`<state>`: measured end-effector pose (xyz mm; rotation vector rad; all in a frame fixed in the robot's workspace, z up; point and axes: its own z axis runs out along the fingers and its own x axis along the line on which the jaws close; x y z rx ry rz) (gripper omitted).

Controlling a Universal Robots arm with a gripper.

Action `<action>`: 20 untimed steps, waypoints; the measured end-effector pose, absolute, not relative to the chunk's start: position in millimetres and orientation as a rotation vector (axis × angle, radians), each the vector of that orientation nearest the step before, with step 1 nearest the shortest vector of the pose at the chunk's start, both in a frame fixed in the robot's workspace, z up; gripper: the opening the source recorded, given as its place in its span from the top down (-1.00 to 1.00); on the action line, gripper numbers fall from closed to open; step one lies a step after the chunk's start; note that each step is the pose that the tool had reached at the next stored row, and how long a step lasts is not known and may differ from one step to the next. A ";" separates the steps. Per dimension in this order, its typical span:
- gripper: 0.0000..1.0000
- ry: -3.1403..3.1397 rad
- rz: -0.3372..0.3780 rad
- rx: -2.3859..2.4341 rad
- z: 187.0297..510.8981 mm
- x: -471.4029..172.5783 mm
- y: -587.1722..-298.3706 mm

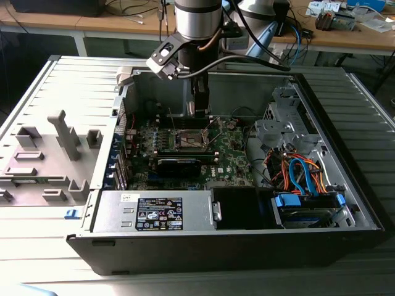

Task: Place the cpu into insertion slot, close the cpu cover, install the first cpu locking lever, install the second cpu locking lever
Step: 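Place the cpu into insertion slot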

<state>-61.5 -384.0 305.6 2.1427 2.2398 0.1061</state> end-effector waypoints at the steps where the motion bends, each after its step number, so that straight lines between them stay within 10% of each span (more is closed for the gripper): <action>1: -0.09 2.240 0.106 2.143 305.3 -61.5 -384.0; 20: -0.09 2.240 0.106 2.143 299.8 -61.6 -384.0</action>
